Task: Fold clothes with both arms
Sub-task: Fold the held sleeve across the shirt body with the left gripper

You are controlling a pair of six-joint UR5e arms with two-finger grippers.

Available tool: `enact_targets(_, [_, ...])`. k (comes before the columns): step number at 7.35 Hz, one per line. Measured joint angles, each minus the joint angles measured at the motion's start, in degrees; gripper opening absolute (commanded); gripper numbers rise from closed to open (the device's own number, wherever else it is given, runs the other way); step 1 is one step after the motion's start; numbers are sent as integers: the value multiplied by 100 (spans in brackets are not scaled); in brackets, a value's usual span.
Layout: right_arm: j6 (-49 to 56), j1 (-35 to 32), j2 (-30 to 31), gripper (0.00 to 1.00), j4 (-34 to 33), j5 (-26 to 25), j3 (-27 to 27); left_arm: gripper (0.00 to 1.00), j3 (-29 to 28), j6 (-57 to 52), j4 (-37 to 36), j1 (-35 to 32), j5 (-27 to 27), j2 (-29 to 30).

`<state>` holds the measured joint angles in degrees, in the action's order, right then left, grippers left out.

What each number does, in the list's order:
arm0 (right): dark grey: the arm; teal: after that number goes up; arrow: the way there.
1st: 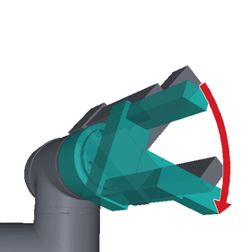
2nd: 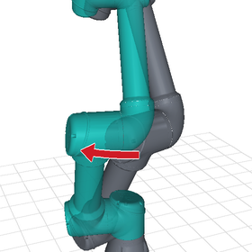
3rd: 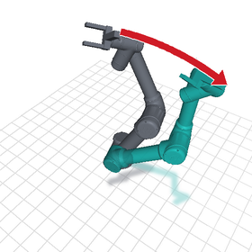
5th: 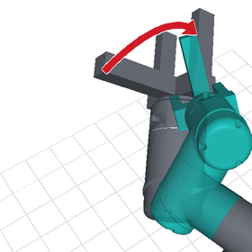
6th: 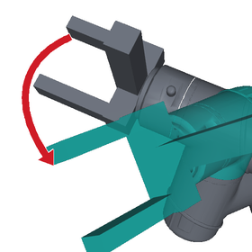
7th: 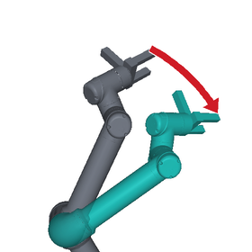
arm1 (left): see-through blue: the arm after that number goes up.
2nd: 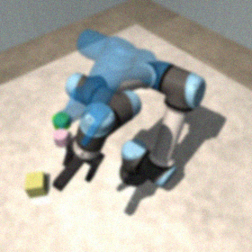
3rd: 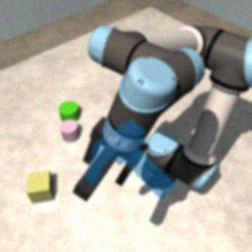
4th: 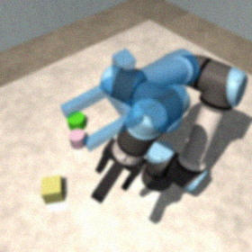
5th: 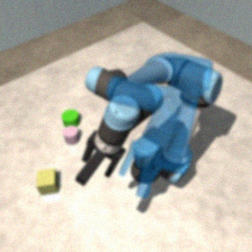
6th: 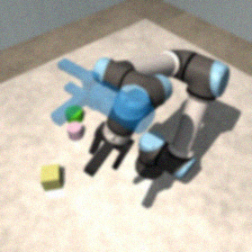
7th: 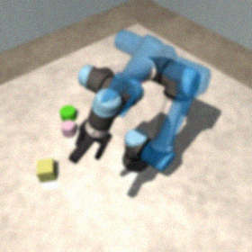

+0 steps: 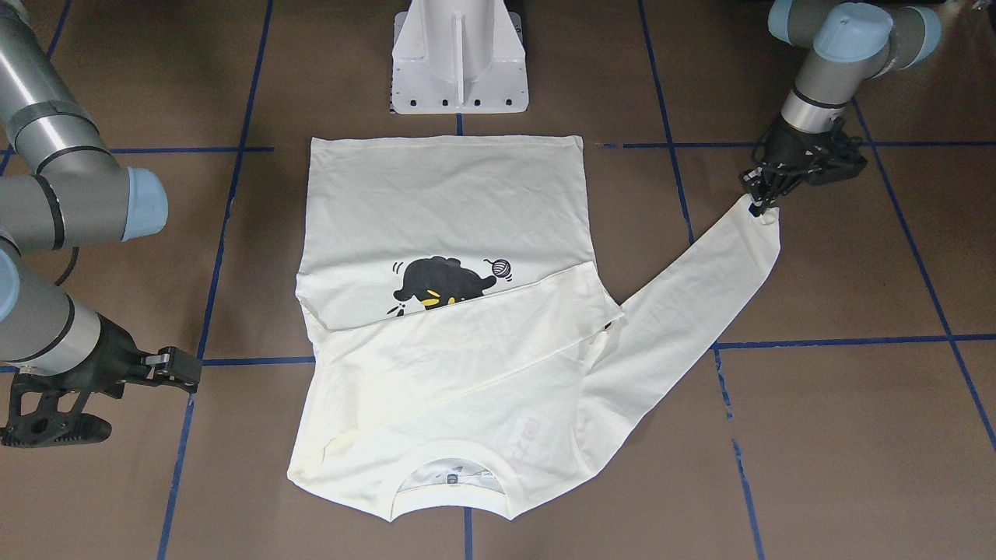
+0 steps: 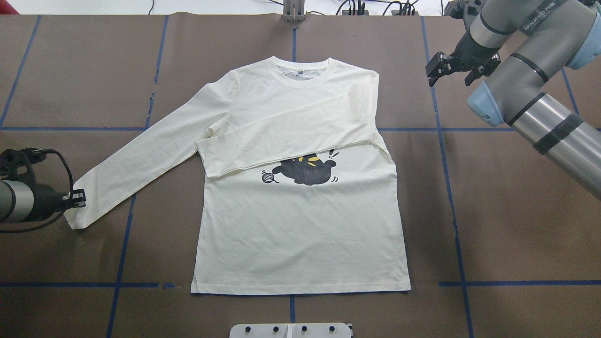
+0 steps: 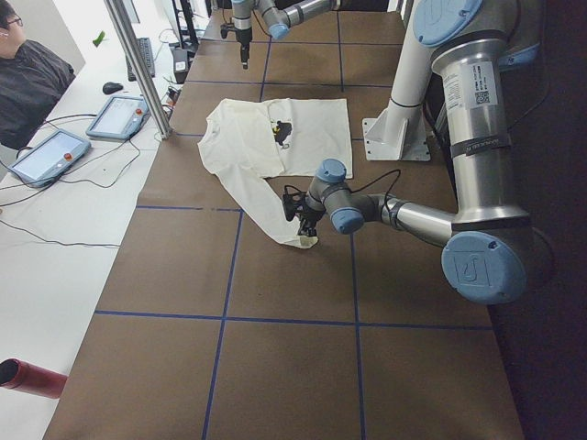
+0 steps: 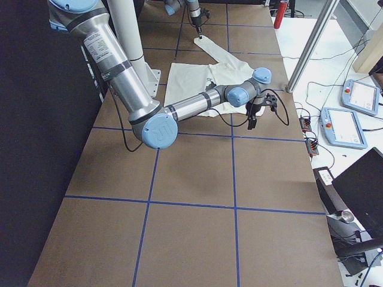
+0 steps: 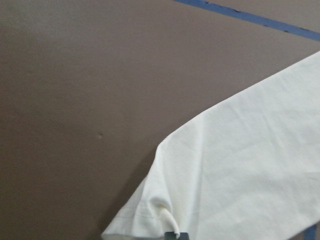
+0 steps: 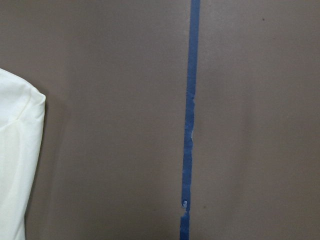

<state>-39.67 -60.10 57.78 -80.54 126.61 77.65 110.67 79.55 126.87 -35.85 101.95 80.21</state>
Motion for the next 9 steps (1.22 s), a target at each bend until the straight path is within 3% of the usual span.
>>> enact_targets(2, [1,-52,250,100,3,-34,207,0,10,-84,-907,-177,216,1033])
enact_targets(5, [5,-178,609,100,3,-60,487,0,-193,-73,-2776,-406,268,3186])
enact_targets(9, [12,-259,787,100,9,-77,527,0,-1039,221,-3184,-510,494,5388])
